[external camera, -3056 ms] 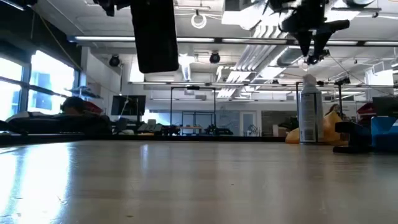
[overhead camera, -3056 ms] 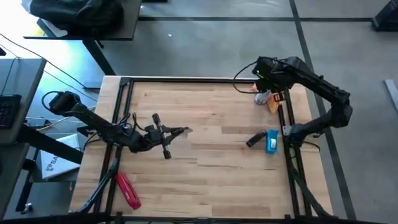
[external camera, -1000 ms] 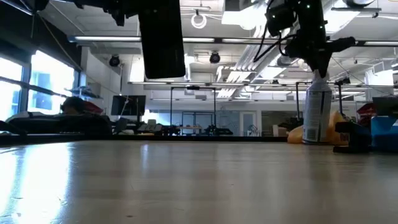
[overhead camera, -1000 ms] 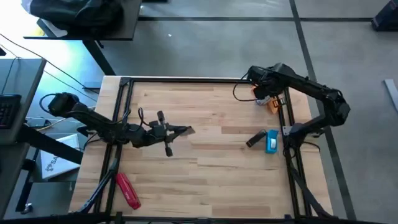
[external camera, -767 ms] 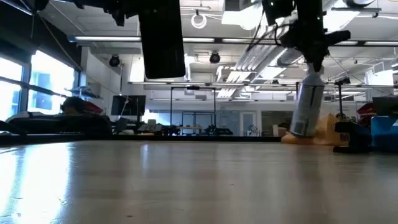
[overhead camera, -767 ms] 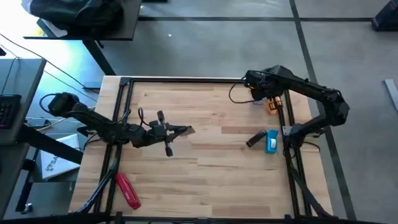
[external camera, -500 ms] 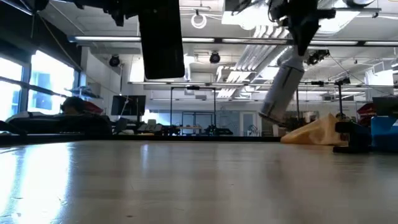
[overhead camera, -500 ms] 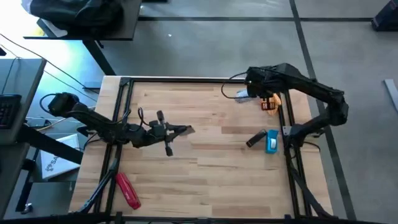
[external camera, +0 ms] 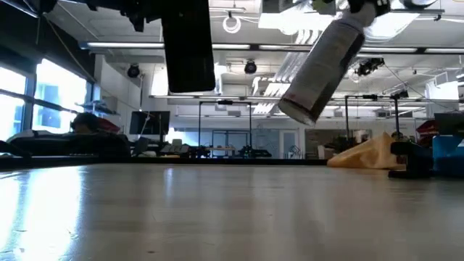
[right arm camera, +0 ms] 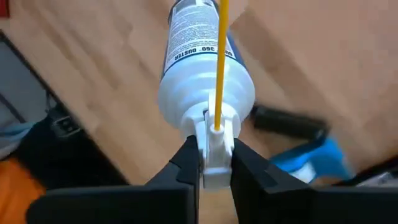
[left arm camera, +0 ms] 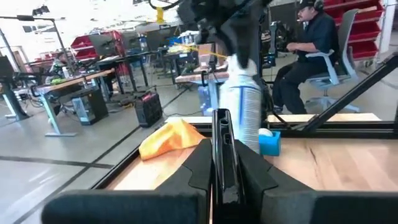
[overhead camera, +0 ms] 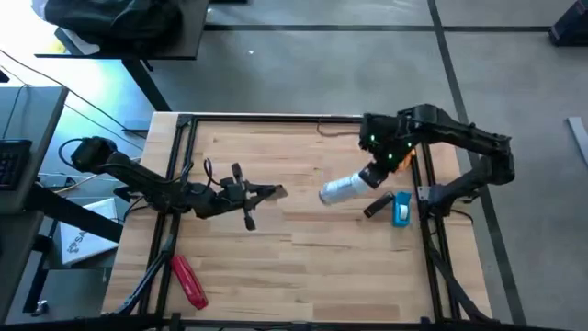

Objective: Apply microfiber cloth
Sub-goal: Spray the cellphone using the spray bottle

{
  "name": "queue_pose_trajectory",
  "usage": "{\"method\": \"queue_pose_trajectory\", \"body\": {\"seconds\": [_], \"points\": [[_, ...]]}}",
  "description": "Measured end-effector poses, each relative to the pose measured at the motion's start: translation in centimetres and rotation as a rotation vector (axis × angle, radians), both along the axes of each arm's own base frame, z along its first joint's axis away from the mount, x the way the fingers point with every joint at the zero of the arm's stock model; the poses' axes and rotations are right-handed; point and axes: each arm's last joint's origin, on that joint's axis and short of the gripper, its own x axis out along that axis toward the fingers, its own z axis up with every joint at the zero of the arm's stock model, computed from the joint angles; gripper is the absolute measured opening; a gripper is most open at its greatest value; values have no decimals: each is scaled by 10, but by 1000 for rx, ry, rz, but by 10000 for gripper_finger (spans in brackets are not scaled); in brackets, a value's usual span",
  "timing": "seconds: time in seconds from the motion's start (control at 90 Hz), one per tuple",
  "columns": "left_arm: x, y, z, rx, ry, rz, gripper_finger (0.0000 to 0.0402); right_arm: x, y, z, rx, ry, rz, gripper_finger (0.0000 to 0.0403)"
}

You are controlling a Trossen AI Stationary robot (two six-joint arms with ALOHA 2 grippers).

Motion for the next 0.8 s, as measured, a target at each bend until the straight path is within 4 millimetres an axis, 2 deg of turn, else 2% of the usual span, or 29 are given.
{"method": "queue_pose_trajectory", "body": {"seconds": [0.122, 0.278, 0.5, 0.611, 0.8], "points": [[-1, -3, 0, 0, -1, -21, 17, 8, 19, -9, 46, 76, -88, 17], [-2, -6, 0, 1, 0, -31, 17, 27, 46, -27, 53, 189, -154, 17], [-2, -6, -2, 18, 24, -32, 16, 53, 82, -57, 143, 344, -119, 17], [-2, -7, -2, 34, 29, -32, 17, 63, 90, -59, 152, 357, -97, 17], [-2, -6, -2, 42, 31, -32, 16, 76, 93, -49, 104, 292, -91, 18]]}}
